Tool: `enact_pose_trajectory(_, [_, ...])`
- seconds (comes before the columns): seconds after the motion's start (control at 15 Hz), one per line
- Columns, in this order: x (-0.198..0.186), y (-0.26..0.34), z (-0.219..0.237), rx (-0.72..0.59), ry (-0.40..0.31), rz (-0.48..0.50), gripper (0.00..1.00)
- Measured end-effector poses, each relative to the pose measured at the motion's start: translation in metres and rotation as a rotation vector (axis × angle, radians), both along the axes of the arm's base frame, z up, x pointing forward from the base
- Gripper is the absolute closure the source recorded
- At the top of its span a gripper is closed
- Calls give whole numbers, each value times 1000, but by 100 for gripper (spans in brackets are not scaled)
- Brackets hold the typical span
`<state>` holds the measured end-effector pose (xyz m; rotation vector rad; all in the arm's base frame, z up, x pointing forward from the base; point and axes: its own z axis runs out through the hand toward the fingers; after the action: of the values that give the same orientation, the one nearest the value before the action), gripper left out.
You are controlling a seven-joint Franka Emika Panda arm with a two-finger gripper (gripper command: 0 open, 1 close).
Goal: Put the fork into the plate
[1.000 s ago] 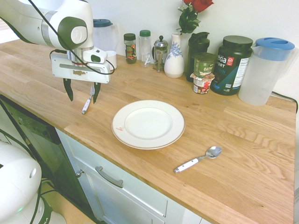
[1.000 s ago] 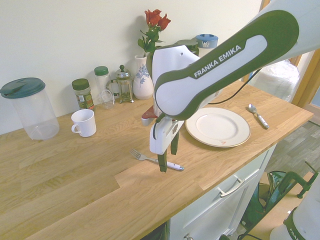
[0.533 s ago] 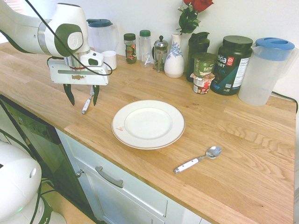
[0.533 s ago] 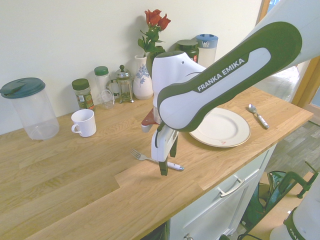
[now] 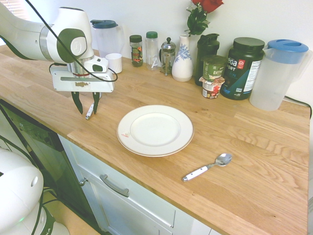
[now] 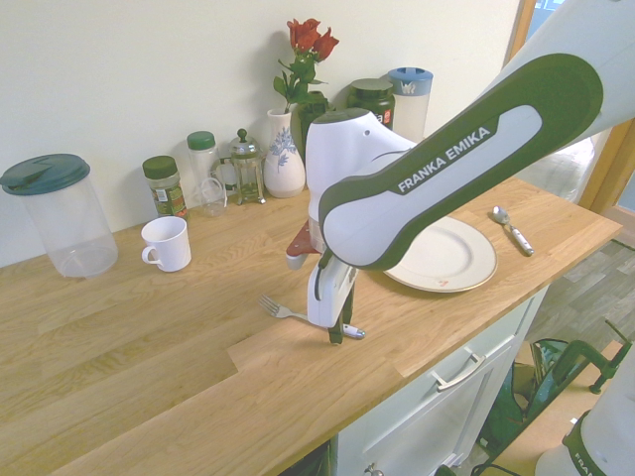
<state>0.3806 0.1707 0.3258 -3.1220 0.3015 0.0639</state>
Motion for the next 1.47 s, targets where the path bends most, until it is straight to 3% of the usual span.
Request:
enact_pose_trajectory(0.73, [-5,-3,-1,-1,-8,0,100])
enact_pose_trajectory(1.13, [19,-25,21,23,-86,-52,100])
enact_pose_trajectory(1.47, [49,-87,68,31,-184,-134,100])
